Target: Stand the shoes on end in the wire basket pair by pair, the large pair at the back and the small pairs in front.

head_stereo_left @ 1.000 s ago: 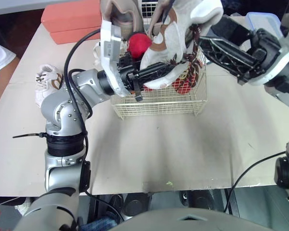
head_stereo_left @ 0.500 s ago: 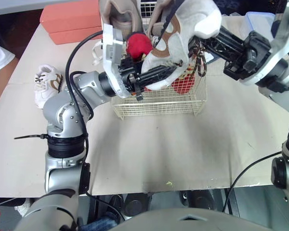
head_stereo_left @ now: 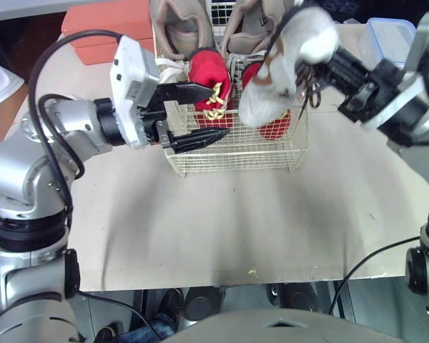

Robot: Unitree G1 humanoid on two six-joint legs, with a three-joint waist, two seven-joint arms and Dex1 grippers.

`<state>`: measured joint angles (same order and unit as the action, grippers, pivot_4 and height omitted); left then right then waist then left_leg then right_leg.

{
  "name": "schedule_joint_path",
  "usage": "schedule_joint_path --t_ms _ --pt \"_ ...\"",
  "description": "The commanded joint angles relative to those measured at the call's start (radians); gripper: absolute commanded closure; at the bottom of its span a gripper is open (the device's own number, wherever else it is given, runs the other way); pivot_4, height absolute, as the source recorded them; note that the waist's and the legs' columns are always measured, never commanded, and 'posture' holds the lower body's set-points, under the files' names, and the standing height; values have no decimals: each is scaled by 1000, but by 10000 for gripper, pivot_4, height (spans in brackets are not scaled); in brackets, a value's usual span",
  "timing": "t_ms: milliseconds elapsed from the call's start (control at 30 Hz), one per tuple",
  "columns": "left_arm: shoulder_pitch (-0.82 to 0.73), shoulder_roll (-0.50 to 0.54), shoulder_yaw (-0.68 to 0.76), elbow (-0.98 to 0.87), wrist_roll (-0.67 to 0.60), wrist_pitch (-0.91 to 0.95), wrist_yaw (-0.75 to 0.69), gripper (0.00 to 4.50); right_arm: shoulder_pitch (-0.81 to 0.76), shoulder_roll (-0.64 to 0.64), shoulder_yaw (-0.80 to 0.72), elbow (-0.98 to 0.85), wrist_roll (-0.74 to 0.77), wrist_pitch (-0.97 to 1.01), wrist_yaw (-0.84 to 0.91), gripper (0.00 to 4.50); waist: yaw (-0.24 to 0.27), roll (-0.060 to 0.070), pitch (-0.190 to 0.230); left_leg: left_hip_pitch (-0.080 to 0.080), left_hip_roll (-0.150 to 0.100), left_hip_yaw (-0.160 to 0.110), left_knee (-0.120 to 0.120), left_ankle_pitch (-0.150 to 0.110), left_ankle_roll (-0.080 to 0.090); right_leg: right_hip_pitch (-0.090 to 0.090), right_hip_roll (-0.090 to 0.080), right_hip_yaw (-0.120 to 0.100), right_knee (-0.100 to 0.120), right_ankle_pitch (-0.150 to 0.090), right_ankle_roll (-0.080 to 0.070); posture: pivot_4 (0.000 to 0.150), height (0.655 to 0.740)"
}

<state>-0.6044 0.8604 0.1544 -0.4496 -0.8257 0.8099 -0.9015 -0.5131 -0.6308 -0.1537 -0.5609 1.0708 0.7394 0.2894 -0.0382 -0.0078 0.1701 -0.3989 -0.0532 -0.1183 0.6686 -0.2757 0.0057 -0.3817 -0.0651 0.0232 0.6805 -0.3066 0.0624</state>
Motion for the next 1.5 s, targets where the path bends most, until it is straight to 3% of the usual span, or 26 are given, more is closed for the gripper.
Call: schedule_joint_path --t_ms 33,133,433,800,833,867,1100,1300,1500 --pt "4 20 44 -67 -62 46 34 738 35 -44 18 -68 -96 -32 57 45000 -1 0 0 0 0 0 0 0 0 0 0 0 1 0 0 1500 7400" --pt "8 18 44 -84 -93 71 58 738 46 -17 10 -61 -127 -43 30 45000 -2 0 0 2 0 1 1 0 0 1 1 1 2 0 0 1500 7400" --pt "27 28 28 -94 -79 91 110 738 130 -147 137 -40 -477 -140 164 45000 1 0 0 1 0 1 0 0 0 0 1 1 1 0 0 1500 7400" --pt "44 62 37 -124 -150 107 46 738 204 -111 142 -30 -544 -96 156 45000 7 -2 -2 3 0 0 1 0 0 2 1 1 1 0 0 1500 7400" --pt "47 64 37 -123 -150 105 42 0 205 -111 136 -29 -542 -93 158 37759 8 -2 -2 3 0 0 1 0 0 2 1 1 1 0 0 1500 7400" --pt "50 65 37 -120 -145 101 40 0 204 -110 129 -29 -541 -89 160 34773 8 -3 -2 3 0 0 1 0 0 2 1 1 1 0 0 1500 7400" --pt "90 82 76 -94 -122 58 12 0 204 -123 46 -35 -473 -37 203 1666 5 -3 -2 4 1 1 1 0 0 3 1 1 2 0 0 1500 7400" --pt "218 126 252 34 -40 -26 -15 0 266 -232 -147 -29 -284 -26 443 724 6 -2 -1 3 1 1 0 0 0 2 -1 1 0 0 0 1500 7400" --pt "265 59 371 301 106 -219 62 0 174 -272 -270 -13 -74 -19 542 724 6 -1 -1 4 1 1 0 0 0 3 -3 0 0 0 0 1500 7400"
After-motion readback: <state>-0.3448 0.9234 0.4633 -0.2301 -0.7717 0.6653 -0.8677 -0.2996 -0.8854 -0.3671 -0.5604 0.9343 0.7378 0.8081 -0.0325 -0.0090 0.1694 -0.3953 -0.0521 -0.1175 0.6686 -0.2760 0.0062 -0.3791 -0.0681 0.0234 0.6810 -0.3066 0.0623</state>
